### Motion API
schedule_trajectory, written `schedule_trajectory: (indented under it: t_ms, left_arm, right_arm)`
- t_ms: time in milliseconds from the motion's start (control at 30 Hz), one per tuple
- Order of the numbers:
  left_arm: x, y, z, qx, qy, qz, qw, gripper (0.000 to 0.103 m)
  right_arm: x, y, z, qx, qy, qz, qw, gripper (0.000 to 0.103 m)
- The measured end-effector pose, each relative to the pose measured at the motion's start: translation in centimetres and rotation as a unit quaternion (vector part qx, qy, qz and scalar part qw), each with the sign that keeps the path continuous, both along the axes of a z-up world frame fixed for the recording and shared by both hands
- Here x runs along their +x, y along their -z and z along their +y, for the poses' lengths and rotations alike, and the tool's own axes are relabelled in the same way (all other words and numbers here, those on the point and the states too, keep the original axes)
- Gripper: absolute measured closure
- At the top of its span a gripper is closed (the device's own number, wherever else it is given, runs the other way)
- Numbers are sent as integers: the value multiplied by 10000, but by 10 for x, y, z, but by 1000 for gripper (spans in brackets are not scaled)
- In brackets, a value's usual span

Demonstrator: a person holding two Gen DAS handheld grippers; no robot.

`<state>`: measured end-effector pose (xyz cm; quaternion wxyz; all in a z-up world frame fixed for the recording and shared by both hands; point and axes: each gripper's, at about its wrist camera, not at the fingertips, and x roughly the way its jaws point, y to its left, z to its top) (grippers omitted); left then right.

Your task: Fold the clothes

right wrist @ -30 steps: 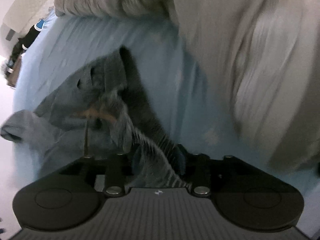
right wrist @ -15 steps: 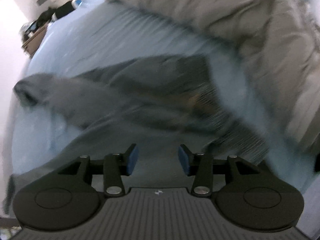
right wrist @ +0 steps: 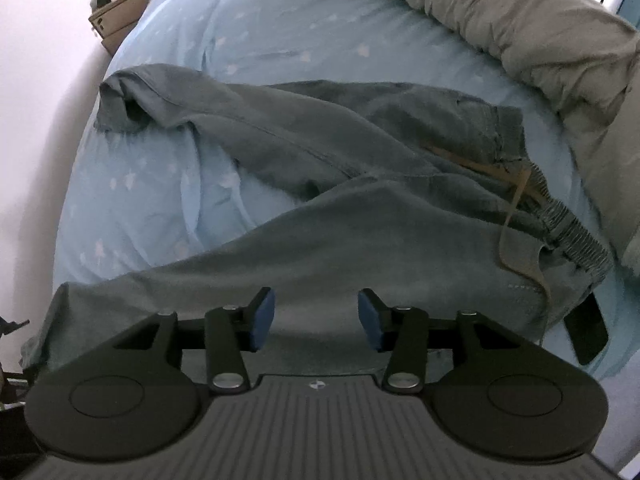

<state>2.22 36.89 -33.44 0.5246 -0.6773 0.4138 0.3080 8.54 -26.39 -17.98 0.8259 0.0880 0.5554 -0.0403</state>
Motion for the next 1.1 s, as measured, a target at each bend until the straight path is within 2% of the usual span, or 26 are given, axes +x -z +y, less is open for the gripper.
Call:
schedule_trajectory:
  t_ms: [200, 300, 333, 400, 467, 500, 700, 800, 900, 933, 1000, 1033, 1100]
  left_arm:
    - [33, -1, 23, 312, 249, -2, 9992, 45]
    - [61, -6, 32, 533, 714, 59, 9960, 45]
    - [72, -10, 34, 664, 937, 111, 9933, 45]
    - [93, -29, 38, 1223, 1329, 148, 9834, 44]
    - [107, -46, 39, 1658, 1417, 107, 9759, 42]
    - [114, -53, 40, 1716, 1456, 22, 9743, 42]
    - [166, -69, 12, 1645, 2132, -259, 9627, 41]
    - [195, -64, -15, 1204, 2278, -493, 9650, 42]
    - [224, -50, -47, 664, 2180, -713, 9711, 42]
    - [235, -48, -58, 595, 2199, -732, 9710, 42]
    - [265, -48, -85, 807, 2630, -735, 9586, 42]
    - [280, -49, -100, 1030, 2956, -694, 9472, 42]
    - [311, -53, -133, 1721, 3759, -471, 9094, 42]
  right_arm:
    - [-5, 0, 9, -364, 164, 97, 9992, 52]
    - [-6, 3, 9, -426, 259, 156, 9986, 52]
    - [-5, 4, 9, -448, 274, 178, 9985, 52]
    - [-4, 3, 8, -453, 337, 175, 9983, 52]
    - [-1, 2, 5, -430, 420, 144, 9981, 52]
    - [-1, 1, 4, -422, 467, 115, 9980, 52]
    - [6, 1, -3, -309, 810, 45, 9962, 52]
    - [11, 4, -4, -231, 985, 64, 9948, 52]
    - [16, 8, -4, -184, 1069, 67, 9941, 52]
    - [18, 9, -4, -179, 1090, 79, 9939, 52]
    - [23, 11, -5, -172, 1130, 92, 9934, 52]
    - [25, 13, -7, -155, 1160, 100, 9931, 52]
    - [29, 16, -12, -106, 1235, 121, 9922, 52]
